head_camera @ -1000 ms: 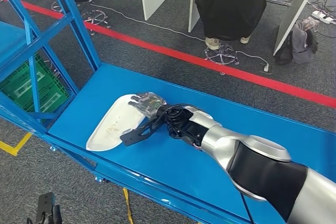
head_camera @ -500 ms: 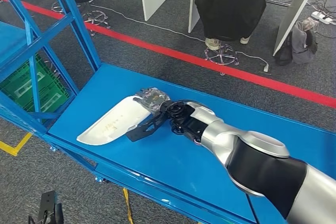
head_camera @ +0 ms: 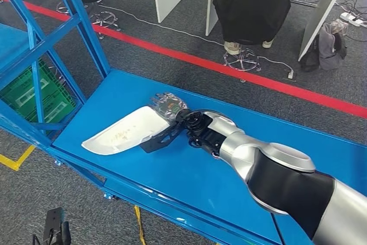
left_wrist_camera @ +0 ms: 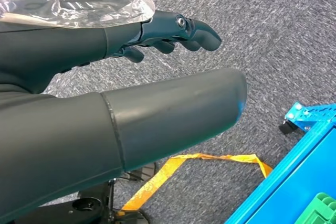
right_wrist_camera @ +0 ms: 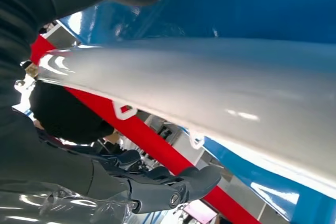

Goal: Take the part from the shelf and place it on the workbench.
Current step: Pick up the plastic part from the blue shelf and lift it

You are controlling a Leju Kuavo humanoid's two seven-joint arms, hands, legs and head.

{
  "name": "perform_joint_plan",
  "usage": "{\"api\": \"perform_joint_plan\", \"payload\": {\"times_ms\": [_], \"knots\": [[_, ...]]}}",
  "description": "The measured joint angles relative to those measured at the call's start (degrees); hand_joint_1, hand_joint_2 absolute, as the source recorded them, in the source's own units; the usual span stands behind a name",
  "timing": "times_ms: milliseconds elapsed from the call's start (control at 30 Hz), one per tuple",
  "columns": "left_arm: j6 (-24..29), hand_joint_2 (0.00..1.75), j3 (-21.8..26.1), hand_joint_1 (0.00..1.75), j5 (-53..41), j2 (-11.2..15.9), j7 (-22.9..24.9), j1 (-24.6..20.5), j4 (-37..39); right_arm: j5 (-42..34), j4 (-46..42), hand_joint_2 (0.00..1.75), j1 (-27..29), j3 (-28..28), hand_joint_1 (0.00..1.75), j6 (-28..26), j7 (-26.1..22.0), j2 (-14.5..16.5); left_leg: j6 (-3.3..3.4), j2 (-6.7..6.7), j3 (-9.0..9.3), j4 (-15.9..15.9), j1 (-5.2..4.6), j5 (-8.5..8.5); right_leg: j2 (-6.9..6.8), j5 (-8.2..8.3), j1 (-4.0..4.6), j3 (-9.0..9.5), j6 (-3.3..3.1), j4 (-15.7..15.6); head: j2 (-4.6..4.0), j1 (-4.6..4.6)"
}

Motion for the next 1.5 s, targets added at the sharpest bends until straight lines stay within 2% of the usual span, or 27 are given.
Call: {"api": "perform_joint_plan", "payload": {"times_ms": [33,67,1500], "knots": [[0.0,0.0,0.0,0.0,0.0,0.0,0.0,0.0,0.0,0.0,0.1,1.75,0.0,0.0,1.72,0.0,0.1,0.0,0.0,0.0,0.0,0.0,0.0,0.0,0.0,0.0,0.0,0.0,0.0,0.0,0.0,0.01],[0.0,0.0,0.0,0.0,-0.1,0.0,0.0,0.0,0.0,0.1,0.2,1.75,0.0,0.1,1.75,-0.1,0.3,0.0,0.0,0.0,0.0,0.0,0.0,0.0,0.0,0.0,0.0,0.0,0.0,0.0,0.0,0.01],[0.4,0.0,0.0,0.0,0.0,-0.5,-0.1,-0.4,0.0,0.8,2.3,1.75,-0.3,-0.6,1.75,-1.4,1.2,0.1,0.0,0.01,0.0,0.0,0.0,0.0,0.02,0.02,0.0,-0.01,0.03,0.0,0.0,-0.01]]}}
